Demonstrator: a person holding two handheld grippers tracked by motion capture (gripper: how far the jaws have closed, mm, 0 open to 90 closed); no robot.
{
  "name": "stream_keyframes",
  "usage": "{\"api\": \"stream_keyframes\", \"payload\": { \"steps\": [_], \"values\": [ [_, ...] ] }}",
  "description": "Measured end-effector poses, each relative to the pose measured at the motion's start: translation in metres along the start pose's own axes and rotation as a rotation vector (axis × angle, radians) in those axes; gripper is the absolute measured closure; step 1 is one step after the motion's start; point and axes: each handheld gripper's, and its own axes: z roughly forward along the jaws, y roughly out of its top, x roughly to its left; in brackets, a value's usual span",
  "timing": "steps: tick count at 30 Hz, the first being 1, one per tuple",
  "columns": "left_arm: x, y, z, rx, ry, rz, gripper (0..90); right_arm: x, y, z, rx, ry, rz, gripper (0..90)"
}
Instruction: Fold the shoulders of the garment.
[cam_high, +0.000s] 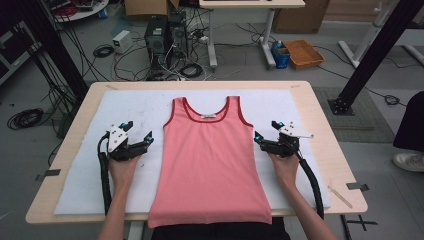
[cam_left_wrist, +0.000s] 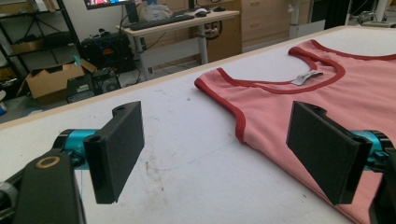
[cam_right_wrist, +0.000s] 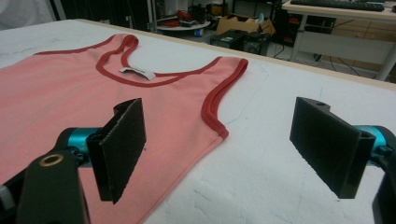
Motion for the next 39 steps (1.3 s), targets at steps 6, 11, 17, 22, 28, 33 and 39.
{"api": "stream_keyframes", "payload": {
  "steps": [6, 11, 17, 22, 28, 33, 39],
  "values": [
    [-0.0004, 0.0001, 0.0, 0.002, -0.004, 0.003, 19.3, -0.0001, 0.0, -0.0002, 0.0, -0.002, 0.007, 18.1],
    [-0.0004, 0.0001, 0.0002, 0.001, -0.004, 0.004, 19.3, -0.0002, 0.0, -0.0001, -0.002, -0.003, 0.009, 18.0],
    [-0.0005, 0.0001, 0.0001, 0.002, -0.004, 0.002, 19.3, -0.0003, -0.0001, -0.0003, -0.002, -0.006, 0.017, 18.1],
    [-0.0006, 0.0001, 0.0002, 0.001, -0.005, 0.004, 19.3, -0.0007, -0.0001, -0.0006, -0.002, -0.005, 0.014, 18.0],
    [-0.0005, 0.0001, 0.0002, 0.0, -0.005, 0.004, 19.3, -0.0005, -0.0001, -0.0006, -0.004, -0.006, 0.015, 18.0],
    [-0.0007, 0.0, 0.0002, 0.0, -0.004, 0.005, 19.3, -0.0007, -0.0001, -0.0005, -0.005, -0.006, 0.016, 18.1],
    [-0.0004, 0.0, -0.0001, 0.001, -0.004, 0.001, 19.3, -0.0008, -0.0001, -0.0005, -0.005, -0.006, 0.017, 18.0]
  ]
}}
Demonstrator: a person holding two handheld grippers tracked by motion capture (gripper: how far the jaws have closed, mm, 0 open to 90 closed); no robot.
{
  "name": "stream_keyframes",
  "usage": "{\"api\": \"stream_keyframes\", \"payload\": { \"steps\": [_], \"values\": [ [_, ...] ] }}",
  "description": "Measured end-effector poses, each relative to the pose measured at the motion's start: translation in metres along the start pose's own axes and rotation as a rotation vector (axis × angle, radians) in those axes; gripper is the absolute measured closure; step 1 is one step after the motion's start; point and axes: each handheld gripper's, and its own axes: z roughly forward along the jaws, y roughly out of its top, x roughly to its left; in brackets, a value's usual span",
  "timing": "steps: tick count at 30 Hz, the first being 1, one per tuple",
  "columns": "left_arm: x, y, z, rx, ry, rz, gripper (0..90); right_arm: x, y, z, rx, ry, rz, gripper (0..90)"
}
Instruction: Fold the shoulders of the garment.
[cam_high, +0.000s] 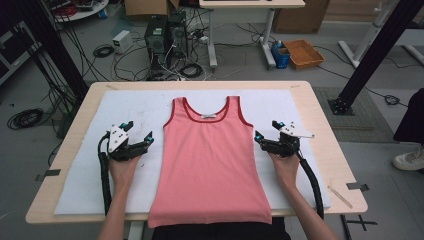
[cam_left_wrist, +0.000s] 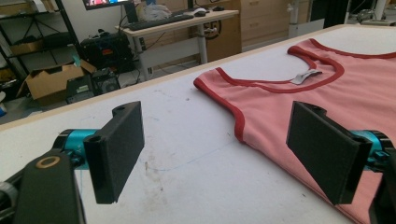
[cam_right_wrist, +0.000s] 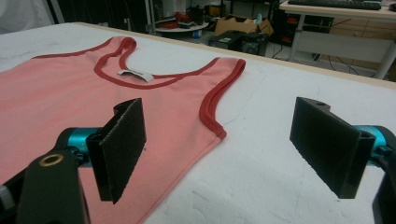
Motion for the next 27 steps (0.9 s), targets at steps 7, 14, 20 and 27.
{"api": "stream_keyframes", "payload": {
  "steps": [7, 14, 20, 27],
  "values": [
    [-0.0001, 0.0, 0.0002, 0.0, 0.002, -0.001, 19.3, 0.0001, 0.0, 0.0, 0.0, -0.002, 0.002, 18.0],
    [-0.0007, 0.0002, 0.0004, 0.002, 0.003, 0.007, 19.3, 0.0, 0.0, -0.0001, 0.0, 0.0, -0.001, 18.0],
    [-0.0007, 0.0002, 0.0004, 0.001, 0.003, 0.007, 19.3, -0.0002, 0.0001, 0.0, 0.0, 0.002, 0.004, 18.0],
    [-0.0006, 0.0003, 0.0004, 0.001, -0.001, 0.012, 19.3, -0.0001, 0.0, -0.0002, 0.004, 0.001, 0.015, 18.0]
  ]
}}
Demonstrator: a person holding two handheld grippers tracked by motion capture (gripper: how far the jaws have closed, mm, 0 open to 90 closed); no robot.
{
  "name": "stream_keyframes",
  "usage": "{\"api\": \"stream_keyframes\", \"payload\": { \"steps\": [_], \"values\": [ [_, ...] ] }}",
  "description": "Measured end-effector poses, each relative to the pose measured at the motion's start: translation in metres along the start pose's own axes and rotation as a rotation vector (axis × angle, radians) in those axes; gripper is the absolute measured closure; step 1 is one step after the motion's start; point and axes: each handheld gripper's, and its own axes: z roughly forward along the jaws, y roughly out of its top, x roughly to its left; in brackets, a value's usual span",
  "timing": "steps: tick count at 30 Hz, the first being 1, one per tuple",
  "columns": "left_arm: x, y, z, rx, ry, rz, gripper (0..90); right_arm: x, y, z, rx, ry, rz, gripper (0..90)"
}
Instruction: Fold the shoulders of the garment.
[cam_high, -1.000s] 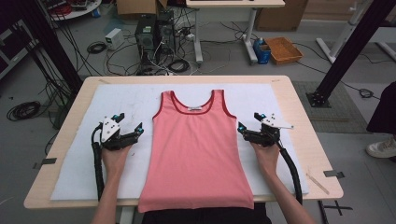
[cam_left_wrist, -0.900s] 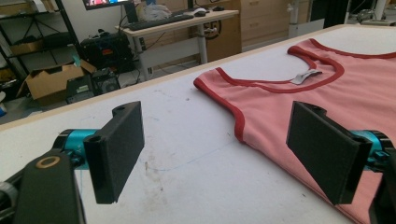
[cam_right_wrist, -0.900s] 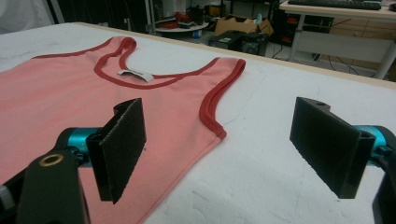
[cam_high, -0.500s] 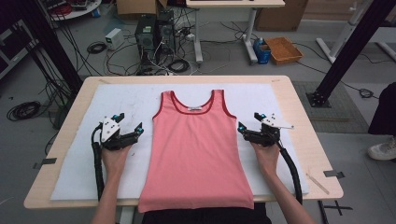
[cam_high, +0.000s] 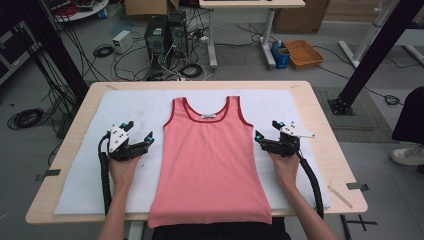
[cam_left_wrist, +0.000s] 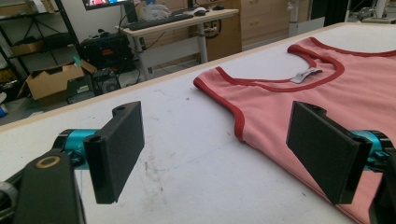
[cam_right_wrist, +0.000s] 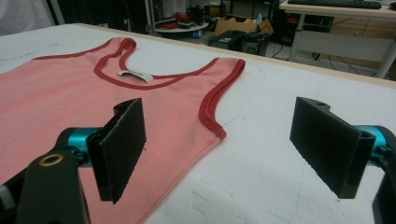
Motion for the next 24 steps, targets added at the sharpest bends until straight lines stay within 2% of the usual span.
{"api": "stream_keyframes", "payload": {
  "steps": [24],
  "values": [
    [0.0007, -0.0001, -0.0002, -0.001, 0.001, -0.01, 19.3, -0.0015, 0.0001, 0.0006, -0.004, 0.002, -0.002, 18.1]
  ]
}}
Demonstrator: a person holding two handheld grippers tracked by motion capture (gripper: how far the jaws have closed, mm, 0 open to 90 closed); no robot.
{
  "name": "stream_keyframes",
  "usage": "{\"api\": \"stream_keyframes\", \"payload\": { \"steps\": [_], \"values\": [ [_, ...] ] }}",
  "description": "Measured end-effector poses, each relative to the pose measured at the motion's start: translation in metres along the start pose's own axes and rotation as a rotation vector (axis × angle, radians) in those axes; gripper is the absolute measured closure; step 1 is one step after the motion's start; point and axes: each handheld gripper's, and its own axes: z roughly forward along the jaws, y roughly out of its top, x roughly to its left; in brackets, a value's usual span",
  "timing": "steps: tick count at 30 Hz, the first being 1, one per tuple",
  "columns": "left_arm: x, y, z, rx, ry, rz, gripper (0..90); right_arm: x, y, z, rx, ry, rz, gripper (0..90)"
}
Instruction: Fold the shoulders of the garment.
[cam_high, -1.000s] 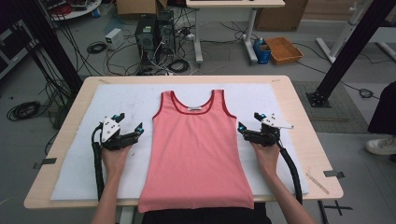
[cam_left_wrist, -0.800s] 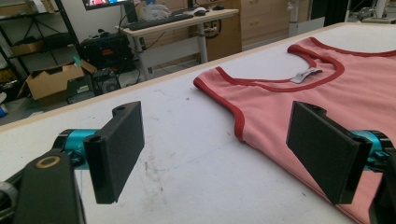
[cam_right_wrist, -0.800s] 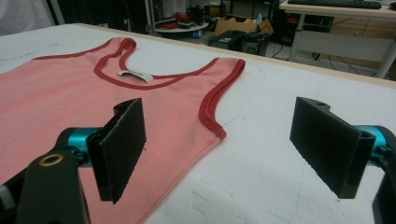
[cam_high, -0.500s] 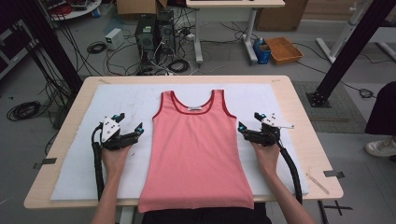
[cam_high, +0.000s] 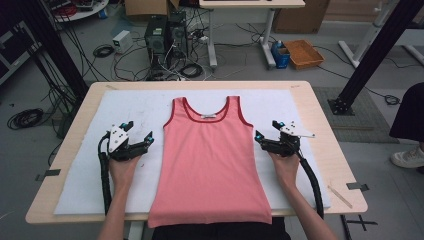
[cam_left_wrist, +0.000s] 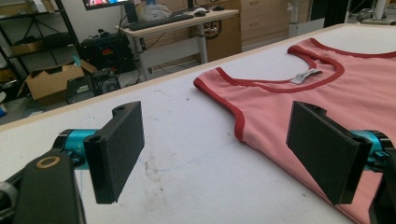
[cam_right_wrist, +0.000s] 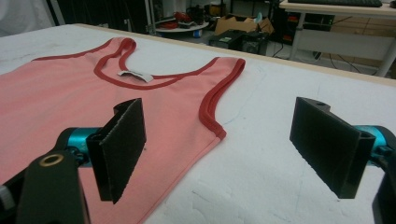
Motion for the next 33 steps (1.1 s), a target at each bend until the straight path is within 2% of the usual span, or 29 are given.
{"api": "stream_keyframes", "payload": {
  "steps": [6, 21, 24, 26, 29, 33],
  "values": [
    [0.002, 0.0, 0.0, -0.002, 0.003, -0.018, 19.3, -0.001, 0.0, 0.0, 0.002, -0.002, 0.009, 18.1],
    [0.001, 0.0, 0.0, 0.004, 0.008, -0.014, 19.3, 0.001, 0.0, 0.001, 0.006, -0.002, -0.004, 18.1],
    [0.001, 0.001, 0.002, 0.026, 0.017, -0.021, 20.9, 0.001, 0.0, 0.0, 0.009, -0.007, -0.009, 18.1],
    [0.001, 0.003, 0.004, 0.062, 0.016, -0.033, 20.9, 0.002, 0.0, 0.0, 0.007, -0.01, -0.006, 18.0],
    [0.003, 0.01, 0.004, 0.061, -0.007, -0.053, 20.9, 0.001, 0.0, 0.001, 0.007, -0.009, -0.01, 18.0],
    [0.003, 0.024, 0.006, 0.07, -0.03, -0.024, 20.9, 0.002, 0.0, 0.001, 0.007, -0.006, -0.014, 18.1]
  ]
}}
